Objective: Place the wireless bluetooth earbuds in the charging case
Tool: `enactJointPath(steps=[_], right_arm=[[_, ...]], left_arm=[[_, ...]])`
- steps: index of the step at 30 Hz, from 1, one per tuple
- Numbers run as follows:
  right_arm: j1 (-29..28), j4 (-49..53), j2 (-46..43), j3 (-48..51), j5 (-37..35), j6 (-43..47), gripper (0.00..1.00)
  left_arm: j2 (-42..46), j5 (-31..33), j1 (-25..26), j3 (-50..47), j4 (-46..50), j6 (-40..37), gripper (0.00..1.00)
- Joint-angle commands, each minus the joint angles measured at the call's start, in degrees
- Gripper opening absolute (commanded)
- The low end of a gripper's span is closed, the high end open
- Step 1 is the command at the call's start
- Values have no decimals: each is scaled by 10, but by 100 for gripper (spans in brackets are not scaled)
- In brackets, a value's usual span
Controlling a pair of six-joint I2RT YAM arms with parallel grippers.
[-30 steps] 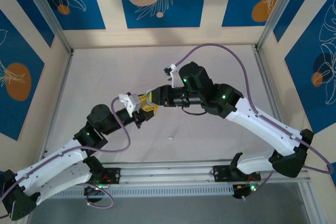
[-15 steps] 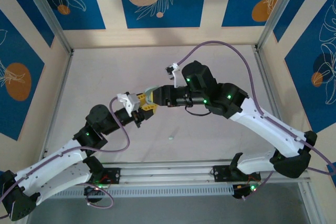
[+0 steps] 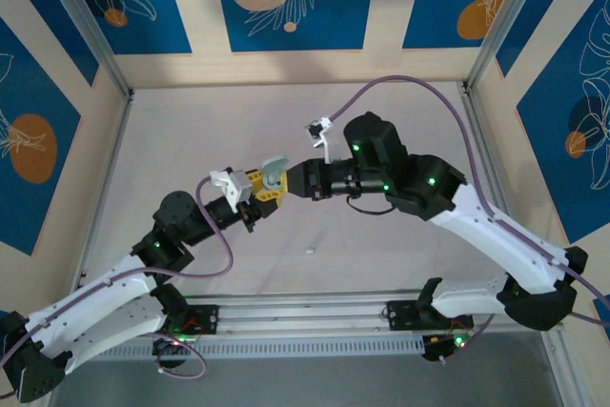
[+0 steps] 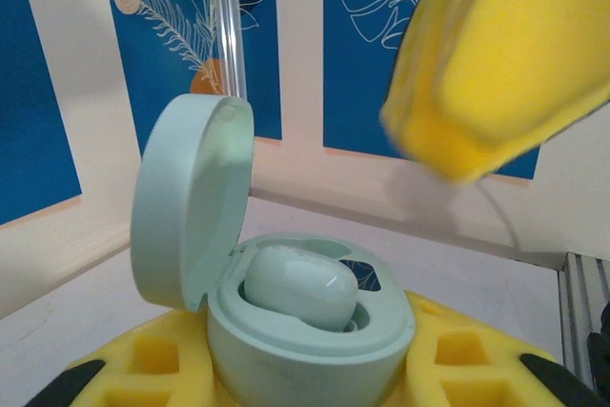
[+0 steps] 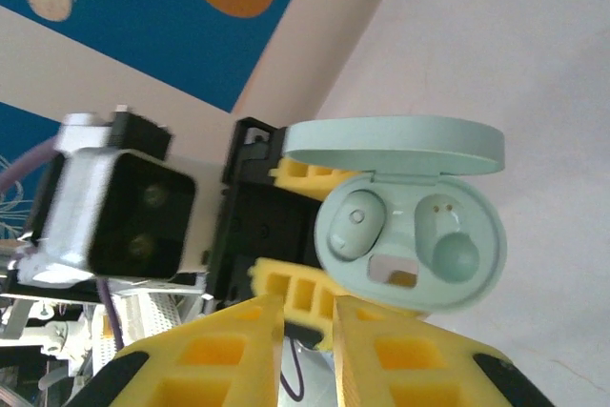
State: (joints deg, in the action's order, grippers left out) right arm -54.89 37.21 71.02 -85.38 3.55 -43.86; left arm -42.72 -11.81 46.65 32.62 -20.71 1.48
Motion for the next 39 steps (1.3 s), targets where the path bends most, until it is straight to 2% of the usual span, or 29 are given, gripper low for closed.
enactJointPath(steps=[1, 5, 11, 17, 20, 23, 28, 30, 32, 36, 39], right_arm=[[2, -8, 22, -14, 16, 6, 21], [3, -18, 37, -25, 30, 10, 21], [3, -1, 41, -32, 9, 14, 21], [-7, 80, 41, -71, -12, 42, 24], [0, 23, -22, -11, -16, 38, 28], [34, -13, -81, 52, -6, 29, 32], [133, 63, -134, 158, -36, -12, 34], [175, 90, -133, 216, -20, -18, 34], [188, 87, -121, 263, 5, -14, 35], [174, 22, -85, 336, 46, 8, 38], [166, -6, -29, 345, 54, 40, 39]], left_arm=[[-3, -18, 3, 2, -37, 12, 30], [-5, -24, 2, 3, -36, 14, 30], [-4, -24, 2, 5, -32, 13, 30], [0, -13, 2, 5, -27, 10, 30], [10, 11, 1, 0, -12, 12, 30], [26, 21, 2, -8, 3, 12, 30], [69, 45, 2, -14, 37, 13, 30], [86, 53, 3, -11, 55, 11, 30], [99, 57, 2, -6, 69, 8, 30], [119, 60, 2, 3, 91, 6, 30], [126, 59, 2, 7, 99, 7, 30]])
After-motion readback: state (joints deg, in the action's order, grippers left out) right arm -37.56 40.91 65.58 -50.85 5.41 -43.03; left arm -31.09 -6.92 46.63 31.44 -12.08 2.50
